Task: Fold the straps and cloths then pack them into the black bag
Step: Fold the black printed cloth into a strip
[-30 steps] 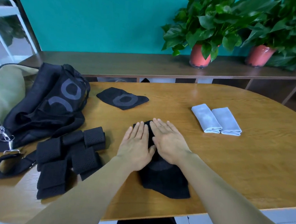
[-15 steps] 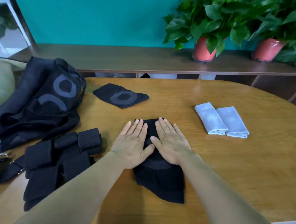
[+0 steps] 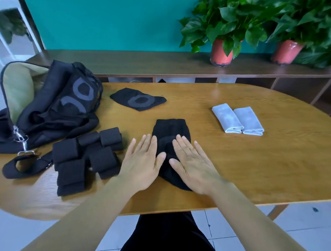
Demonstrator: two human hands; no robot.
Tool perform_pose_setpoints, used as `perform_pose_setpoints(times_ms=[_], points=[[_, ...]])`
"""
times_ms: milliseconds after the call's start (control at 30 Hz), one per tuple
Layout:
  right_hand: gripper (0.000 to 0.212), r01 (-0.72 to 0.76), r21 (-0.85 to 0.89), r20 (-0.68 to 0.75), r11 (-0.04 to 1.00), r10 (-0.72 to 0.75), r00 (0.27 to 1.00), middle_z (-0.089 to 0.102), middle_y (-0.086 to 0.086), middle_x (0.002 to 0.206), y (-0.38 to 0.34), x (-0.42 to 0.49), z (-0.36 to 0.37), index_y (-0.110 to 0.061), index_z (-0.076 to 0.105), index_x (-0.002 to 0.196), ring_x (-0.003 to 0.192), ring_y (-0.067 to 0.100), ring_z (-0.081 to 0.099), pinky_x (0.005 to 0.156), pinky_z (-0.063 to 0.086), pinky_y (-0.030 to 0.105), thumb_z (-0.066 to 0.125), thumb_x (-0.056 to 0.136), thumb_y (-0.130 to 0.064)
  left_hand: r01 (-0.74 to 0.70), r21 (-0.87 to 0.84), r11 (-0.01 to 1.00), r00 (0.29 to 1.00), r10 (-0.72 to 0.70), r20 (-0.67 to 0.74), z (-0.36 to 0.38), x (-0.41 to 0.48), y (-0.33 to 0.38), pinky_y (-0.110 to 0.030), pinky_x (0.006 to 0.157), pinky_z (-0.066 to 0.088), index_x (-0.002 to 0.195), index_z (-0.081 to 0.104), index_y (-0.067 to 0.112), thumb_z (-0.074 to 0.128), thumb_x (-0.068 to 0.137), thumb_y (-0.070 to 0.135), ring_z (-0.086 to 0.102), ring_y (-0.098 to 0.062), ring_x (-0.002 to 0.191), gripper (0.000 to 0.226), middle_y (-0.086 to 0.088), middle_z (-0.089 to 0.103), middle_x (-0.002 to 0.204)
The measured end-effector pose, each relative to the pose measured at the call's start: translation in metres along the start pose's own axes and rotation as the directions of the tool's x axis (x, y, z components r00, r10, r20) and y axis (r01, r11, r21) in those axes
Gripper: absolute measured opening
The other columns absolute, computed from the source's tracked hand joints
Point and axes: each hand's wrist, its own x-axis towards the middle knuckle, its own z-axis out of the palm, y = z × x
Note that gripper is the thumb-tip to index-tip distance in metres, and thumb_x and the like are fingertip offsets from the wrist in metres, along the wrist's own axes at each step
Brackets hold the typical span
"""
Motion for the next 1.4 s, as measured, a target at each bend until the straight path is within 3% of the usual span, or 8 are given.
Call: perform_pose_setpoints(times_ms=[167,300,433,567,833,1133,1300,1400], points=[[0.060,-0.076,-0.016,0.068,0.997,0.077,0.995,-0.014,-0.005,0.158,0.001,-0.009,0.016,-0.019,-0.005,0.152,0.142,0.005,-0.018,0.118,-0.007,0.034,0.009,0.101,-0.048,0.053,0.068,0.996,0.992,-0.045,-0.119,0.005,-0.034,0.006,-0.038,0.109,0.023,0.152,0.015,0.018,-0.001,0.091,0.065,0.039,-0.019,0.132,0.079,0.002,0.046,0.143],[0.060,-0.091,-0.063,0.047,0.994,0.094,0.994,-0.012,-0.003,0.159,0.000,-0.005,0.016,-0.018,-0.005,0.152,0.143,0.008,-0.016,0.119,-0.006,0.035,0.011,0.101,-0.046,-0.002,0.092,0.996,0.973,0.023,-0.229,0.009,-0.041,0.007,-0.040,0.096,0.030,0.146,0.035,0.020,0.003,0.088,0.069,0.055,-0.019,0.109,0.083,0.004,0.065,0.110],[0.060,-0.102,-0.081,0.043,0.992,0.105,0.994,-0.011,-0.002,0.159,-0.001,-0.003,0.016,-0.017,-0.004,0.152,0.144,0.009,-0.015,0.119,-0.006,0.036,0.012,0.102,-0.045,-0.077,0.002,0.997,0.971,0.076,-0.228,0.010,-0.043,0.015,-0.036,0.099,0.019,0.147,0.029,0.028,0.032,0.097,0.055,0.051,-0.014,0.111,0.057,0.012,0.063,0.110],[0.060,-0.103,-0.104,0.037,0.989,0.107,0.994,-0.010,-0.001,0.159,0.000,-0.003,0.016,-0.017,-0.004,0.152,0.144,0.010,-0.014,0.119,-0.006,0.036,0.012,0.102,-0.045,-0.132,-0.054,0.990,0.933,0.106,-0.344,0.012,-0.040,0.014,-0.033,0.090,0.017,0.137,0.047,0.026,0.050,0.095,0.044,0.061,-0.016,0.092,0.045,0.011,0.069,0.084],[0.060,-0.101,-0.125,0.043,0.987,0.107,0.993,-0.010,-0.001,0.159,-0.001,-0.001,0.015,-0.016,-0.004,0.152,0.144,0.010,-0.014,0.119,-0.006,0.036,0.011,0.102,-0.045,-0.161,-0.087,0.983,0.939,0.125,-0.321,0.007,-0.040,0.016,-0.031,0.089,0.014,0.139,0.044,0.030,0.049,0.095,0.045,0.052,-0.014,0.106,0.047,0.012,0.065,0.109],[0.060,-0.091,-0.146,0.055,0.985,0.100,0.993,-0.008,-0.001,0.159,0.005,-0.002,0.009,-0.017,-0.002,0.152,0.144,0.010,-0.013,0.118,-0.007,0.037,0.010,0.101,-0.046,-0.085,-0.110,0.990,0.945,0.045,-0.323,0.000,-0.039,0.014,-0.032,0.092,0.019,0.116,0.055,0.033,0.049,0.095,0.046,0.057,-0.007,0.074,0.025,0.012,0.057,0.064],[0.060,-0.086,-0.144,0.057,0.986,0.095,0.994,-0.009,0.000,0.159,0.004,-0.005,0.009,-0.016,-0.003,0.152,0.144,0.010,-0.014,0.118,-0.007,0.037,0.009,0.101,-0.047,-0.048,-0.002,0.999,0.961,0.046,-0.273,-0.002,-0.040,0.012,-0.035,0.095,0.024,0.094,0.064,0.035,0.045,0.094,0.044,0.056,-0.005,0.080,0.021,0.014,0.058,0.069],[0.060,-0.106,-0.091,-0.009,0.990,0.106,0.994,-0.010,-0.001,0.159,0.003,-0.004,0.006,-0.016,-0.004,0.152,0.144,0.010,-0.015,0.119,-0.007,0.036,0.010,0.102,-0.045,-0.108,-0.025,0.994,0.922,0.091,-0.375,-0.007,-0.031,0.016,-0.036,0.095,0.020,0.108,0.064,0.035,0.044,0.096,0.036,0.050,-0.011,0.108,0.024,0.014,0.061,0.105]])
